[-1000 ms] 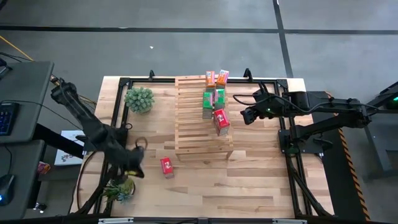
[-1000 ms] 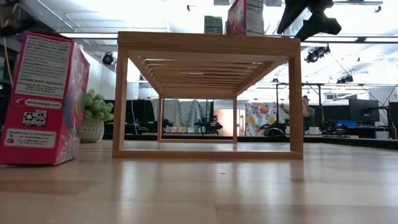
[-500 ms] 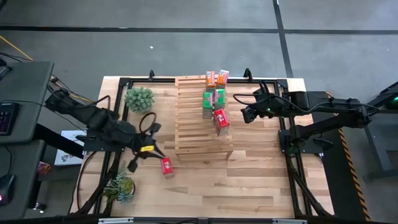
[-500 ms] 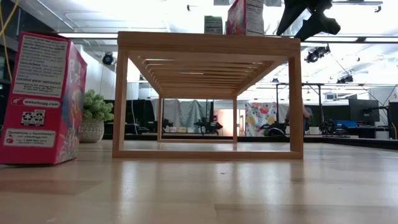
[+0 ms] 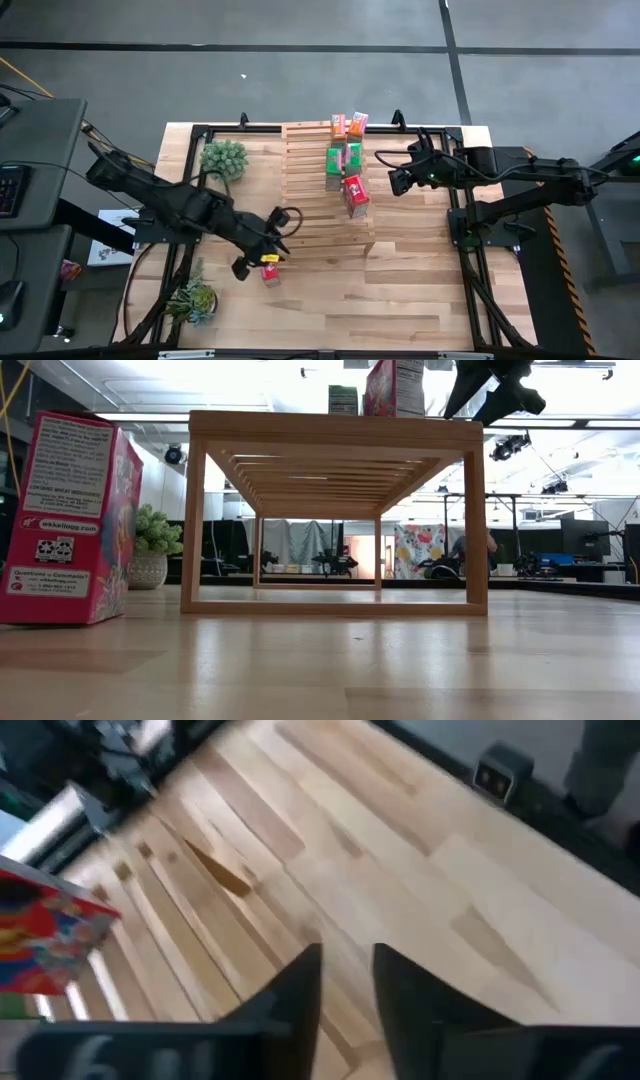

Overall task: Stack cereal on shelf
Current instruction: Put the red cereal box on the shelf aligned with the other red cereal box

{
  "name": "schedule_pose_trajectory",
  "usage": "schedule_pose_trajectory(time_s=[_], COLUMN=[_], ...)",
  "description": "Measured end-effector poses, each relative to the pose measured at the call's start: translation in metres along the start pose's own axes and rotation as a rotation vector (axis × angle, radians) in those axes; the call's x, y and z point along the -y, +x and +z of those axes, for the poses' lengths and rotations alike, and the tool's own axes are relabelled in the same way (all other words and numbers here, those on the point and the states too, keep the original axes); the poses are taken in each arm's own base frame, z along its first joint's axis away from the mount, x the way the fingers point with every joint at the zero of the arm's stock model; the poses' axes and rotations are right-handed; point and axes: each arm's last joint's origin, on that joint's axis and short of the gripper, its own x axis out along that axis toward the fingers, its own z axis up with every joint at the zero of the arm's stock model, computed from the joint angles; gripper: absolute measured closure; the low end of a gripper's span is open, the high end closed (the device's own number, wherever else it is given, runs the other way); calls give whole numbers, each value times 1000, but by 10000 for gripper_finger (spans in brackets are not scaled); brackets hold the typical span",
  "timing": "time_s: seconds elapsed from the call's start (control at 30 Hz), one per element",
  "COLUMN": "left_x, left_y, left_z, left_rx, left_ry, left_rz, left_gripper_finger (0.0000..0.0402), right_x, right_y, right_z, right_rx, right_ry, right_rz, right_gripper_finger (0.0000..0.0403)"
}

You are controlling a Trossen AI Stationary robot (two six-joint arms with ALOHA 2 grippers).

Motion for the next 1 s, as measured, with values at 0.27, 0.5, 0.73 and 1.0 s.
schedule_pose_trajectory(time_s=[0.27, 0.5, 0.73, 1.0], left_x=[1, 21, 51, 56], left_y=[-1, -4, 14, 41], left_z=[9, 13, 13, 12], left_rx=[-23, -108, -199, -254], left_ry=[-124, 3, 318, 436], left_rz=[-40, -128, -255, -266], left_gripper_finger=[168, 101, 99, 99], right_x=[0, 0, 0, -1], right_y=[0, 0, 0, 0], right_z=[0, 0, 0, -1], right_rx=[-7, -7, -8, -23], right_ry=[18, 2, 2, 60], right_rz=[6, 5, 5, 18], right_gripper_finger=[174, 174, 174, 174])
